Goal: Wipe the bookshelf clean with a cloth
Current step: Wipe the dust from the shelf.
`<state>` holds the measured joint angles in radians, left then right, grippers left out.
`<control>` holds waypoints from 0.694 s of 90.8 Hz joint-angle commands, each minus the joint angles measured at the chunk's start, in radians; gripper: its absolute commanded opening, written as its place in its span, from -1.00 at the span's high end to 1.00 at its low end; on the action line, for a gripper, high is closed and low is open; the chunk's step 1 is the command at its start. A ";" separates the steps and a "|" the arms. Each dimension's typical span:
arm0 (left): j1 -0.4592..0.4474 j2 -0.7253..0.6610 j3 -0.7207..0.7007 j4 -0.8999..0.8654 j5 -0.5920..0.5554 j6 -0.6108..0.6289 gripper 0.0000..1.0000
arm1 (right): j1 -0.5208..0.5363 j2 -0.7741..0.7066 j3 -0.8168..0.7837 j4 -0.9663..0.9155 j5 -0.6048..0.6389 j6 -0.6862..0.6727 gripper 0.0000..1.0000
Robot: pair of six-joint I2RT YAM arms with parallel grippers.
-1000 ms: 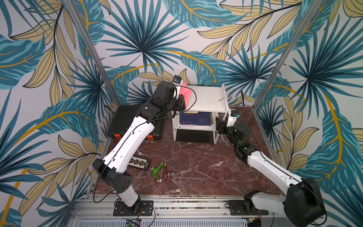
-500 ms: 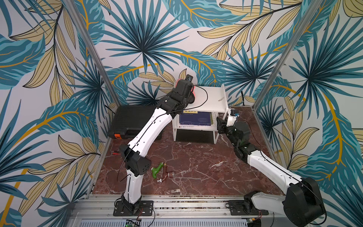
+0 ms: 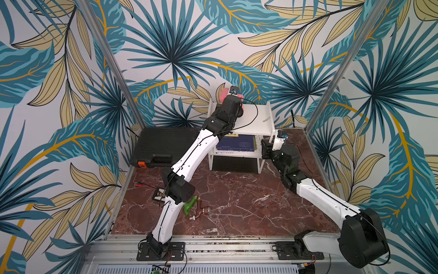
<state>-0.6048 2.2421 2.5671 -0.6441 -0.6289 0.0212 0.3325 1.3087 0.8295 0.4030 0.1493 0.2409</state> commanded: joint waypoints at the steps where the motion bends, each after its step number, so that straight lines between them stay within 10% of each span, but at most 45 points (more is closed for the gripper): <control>1: 0.064 -0.033 -0.075 0.029 -0.139 0.003 1.00 | 0.017 0.030 0.020 -0.016 -0.061 -0.038 0.25; 48: -0.236 0.184 0.049 0.235 0.320 0.130 1.00 | 0.017 0.043 0.026 -0.017 -0.046 -0.025 0.35; 63: -0.205 0.167 0.013 0.221 0.122 0.161 1.00 | 0.016 0.035 0.024 -0.017 -0.053 -0.025 0.35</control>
<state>-0.8631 2.3714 2.6286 -0.3378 -0.4461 0.1665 0.3298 1.3186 0.8352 0.4053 0.1440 0.3004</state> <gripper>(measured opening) 0.101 0.327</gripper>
